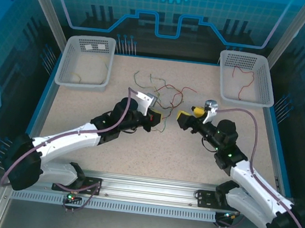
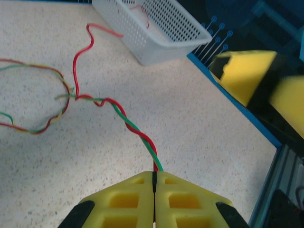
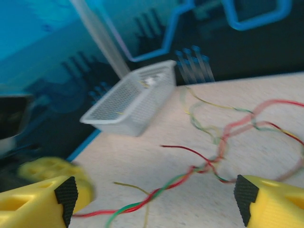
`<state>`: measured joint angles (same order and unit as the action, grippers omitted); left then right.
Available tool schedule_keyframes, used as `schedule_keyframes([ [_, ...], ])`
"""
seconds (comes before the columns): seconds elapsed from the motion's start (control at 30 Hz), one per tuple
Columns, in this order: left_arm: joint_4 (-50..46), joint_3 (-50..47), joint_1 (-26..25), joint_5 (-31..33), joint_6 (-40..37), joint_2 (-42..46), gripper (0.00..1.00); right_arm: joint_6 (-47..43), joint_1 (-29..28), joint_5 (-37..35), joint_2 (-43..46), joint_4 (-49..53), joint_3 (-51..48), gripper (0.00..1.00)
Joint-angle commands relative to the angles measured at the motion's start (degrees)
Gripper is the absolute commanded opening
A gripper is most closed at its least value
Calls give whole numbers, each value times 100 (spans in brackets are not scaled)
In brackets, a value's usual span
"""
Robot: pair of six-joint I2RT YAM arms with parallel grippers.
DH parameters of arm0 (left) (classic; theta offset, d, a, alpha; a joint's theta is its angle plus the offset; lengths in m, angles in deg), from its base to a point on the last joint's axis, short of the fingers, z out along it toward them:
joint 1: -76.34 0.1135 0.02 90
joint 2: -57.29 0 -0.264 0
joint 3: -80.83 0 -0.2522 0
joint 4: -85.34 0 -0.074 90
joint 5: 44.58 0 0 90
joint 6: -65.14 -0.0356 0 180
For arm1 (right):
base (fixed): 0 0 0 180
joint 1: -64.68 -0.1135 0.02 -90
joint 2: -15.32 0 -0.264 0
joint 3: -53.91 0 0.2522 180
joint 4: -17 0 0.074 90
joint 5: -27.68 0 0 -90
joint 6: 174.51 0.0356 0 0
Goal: Untangle the cables
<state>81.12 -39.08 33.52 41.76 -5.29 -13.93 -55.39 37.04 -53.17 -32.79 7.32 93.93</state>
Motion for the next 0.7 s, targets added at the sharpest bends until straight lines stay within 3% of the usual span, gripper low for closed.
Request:
schedule_keyframes([
  [0.0, 208, 327, -31, 351, -31, 170, 0, -675, -220, 1097, -17, -112, 181, 92],
  [0.17, 423, 451, -31, 483, -61, 100, 0, -1006, -610, 1234, -648, -170, 447, 91],
  [0.37, 697, 441, -25, 381, 123, 90, 0, -1328, -1173, 251, -1395, -528, 579, 81],
  [0.53, 805, 303, -25, 304, 206, 150, 0, -1195, -1205, -473, -1606, -1095, 469, 58],
  [0.67, 789, 139, -24, 485, 195, 309, 0, -1398, -1185, -759, -1541, -951, 481, 26],
])
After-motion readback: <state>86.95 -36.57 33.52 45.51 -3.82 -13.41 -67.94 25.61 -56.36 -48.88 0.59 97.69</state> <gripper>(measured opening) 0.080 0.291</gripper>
